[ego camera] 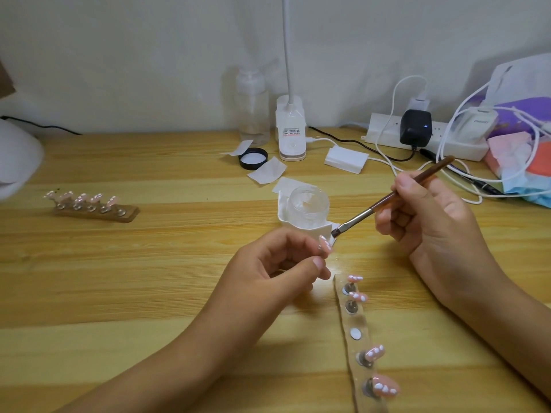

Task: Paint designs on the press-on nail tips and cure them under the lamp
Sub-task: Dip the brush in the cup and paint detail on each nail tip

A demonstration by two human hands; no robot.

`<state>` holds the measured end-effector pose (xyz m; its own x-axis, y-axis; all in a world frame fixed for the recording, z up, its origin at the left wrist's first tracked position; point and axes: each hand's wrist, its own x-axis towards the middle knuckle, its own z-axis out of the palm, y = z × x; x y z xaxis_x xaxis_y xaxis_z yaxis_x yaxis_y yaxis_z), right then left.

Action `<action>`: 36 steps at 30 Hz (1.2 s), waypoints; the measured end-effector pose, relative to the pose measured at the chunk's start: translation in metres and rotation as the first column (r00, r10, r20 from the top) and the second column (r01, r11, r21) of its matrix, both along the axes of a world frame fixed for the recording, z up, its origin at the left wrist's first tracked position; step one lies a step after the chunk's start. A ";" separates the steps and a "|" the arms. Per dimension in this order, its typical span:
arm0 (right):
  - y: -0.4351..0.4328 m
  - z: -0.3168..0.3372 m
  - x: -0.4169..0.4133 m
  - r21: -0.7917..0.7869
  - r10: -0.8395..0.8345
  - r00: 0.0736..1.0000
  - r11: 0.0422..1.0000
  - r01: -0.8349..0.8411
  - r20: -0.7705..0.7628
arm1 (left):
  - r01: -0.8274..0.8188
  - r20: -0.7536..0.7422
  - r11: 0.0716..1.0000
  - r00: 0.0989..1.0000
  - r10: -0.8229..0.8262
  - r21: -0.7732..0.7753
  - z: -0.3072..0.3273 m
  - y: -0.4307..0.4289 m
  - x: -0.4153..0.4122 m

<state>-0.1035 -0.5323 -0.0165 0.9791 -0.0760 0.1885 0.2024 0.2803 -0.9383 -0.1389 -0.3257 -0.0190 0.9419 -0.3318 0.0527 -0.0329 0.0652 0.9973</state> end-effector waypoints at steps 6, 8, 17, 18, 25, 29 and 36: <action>0.001 0.000 -0.001 0.000 0.012 1.000 1.000 -0.012 0.006 | 0.000 -0.014 1.000 1.000 0.000 -0.005 -0.001 0.000 0.000; 0.001 0.000 -0.001 -0.001 0.022 1.000 1.000 -0.022 0.006 | -0.001 -0.017 1.000 1.000 0.001 -0.008 -0.001 0.000 0.000; 0.002 0.000 -0.002 -0.004 0.039 0.999 0.999 -0.039 0.005 | 0.004 -0.017 1.000 1.000 -0.004 -0.008 -0.001 0.000 0.000; 0.002 0.001 -0.002 -0.006 0.041 0.999 0.999 -0.041 0.004 | 0.004 -0.015 1.000 1.000 -0.004 -0.005 -0.001 0.000 0.000; 0.003 0.001 -0.002 -0.011 0.047 0.999 0.999 -0.047 -0.010 | -0.004 -0.006 1.000 1.000 0.004 0.006 -0.001 0.000 0.001; 0.002 0.001 -0.002 -0.013 0.047 0.999 0.999 -0.047 -0.007 | 0.001 -0.003 1.000 1.000 -0.001 0.009 -0.001 0.000 0.001; 0.003 0.002 -0.001 0.019 0.029 0.999 0.999 -0.029 -0.020 | 0.019 0.008 1.000 1.000 -0.020 0.009 0.001 0.000 0.000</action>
<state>-0.1048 -0.5298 -0.0150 0.9845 -0.0506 0.1679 0.1753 0.3030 -0.9367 -0.1385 -0.3259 -0.0185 0.9348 -0.3506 0.0573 -0.0397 0.0572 0.9976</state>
